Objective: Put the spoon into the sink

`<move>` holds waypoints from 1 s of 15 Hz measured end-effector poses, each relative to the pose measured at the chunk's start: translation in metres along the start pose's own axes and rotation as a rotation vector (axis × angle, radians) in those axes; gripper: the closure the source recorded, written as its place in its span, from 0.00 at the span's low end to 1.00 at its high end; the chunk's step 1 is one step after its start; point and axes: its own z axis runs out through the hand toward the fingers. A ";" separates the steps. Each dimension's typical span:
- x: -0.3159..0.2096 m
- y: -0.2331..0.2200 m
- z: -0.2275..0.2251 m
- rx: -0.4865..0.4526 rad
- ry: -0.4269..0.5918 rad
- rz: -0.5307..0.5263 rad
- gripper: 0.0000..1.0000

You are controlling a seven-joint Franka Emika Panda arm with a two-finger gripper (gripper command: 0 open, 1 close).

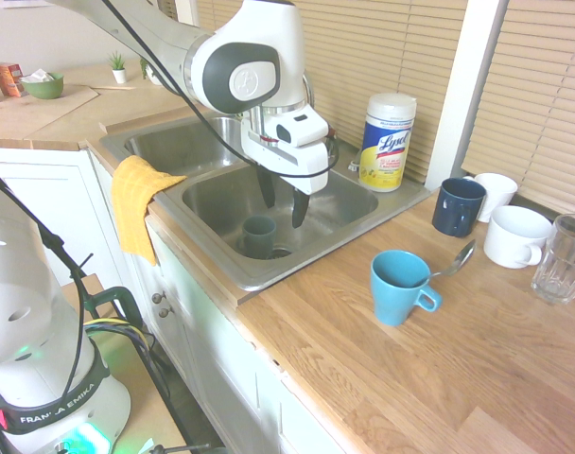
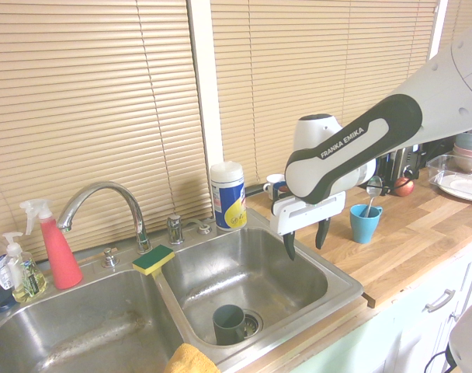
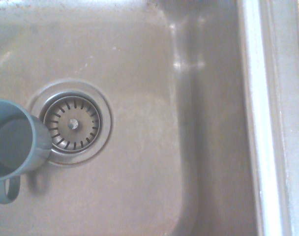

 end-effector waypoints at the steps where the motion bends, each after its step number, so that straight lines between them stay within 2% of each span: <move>1: 0.000 0.000 0.001 -0.004 -0.003 -0.001 0.00; 5: 0.010 -0.003 0.001 -0.017 0.005 0.045 0.00; 9: 0.048 0.023 -0.019 -0.043 0.116 0.215 0.00; 15: 0.092 0.086 -0.045 -0.138 0.332 0.493 0.00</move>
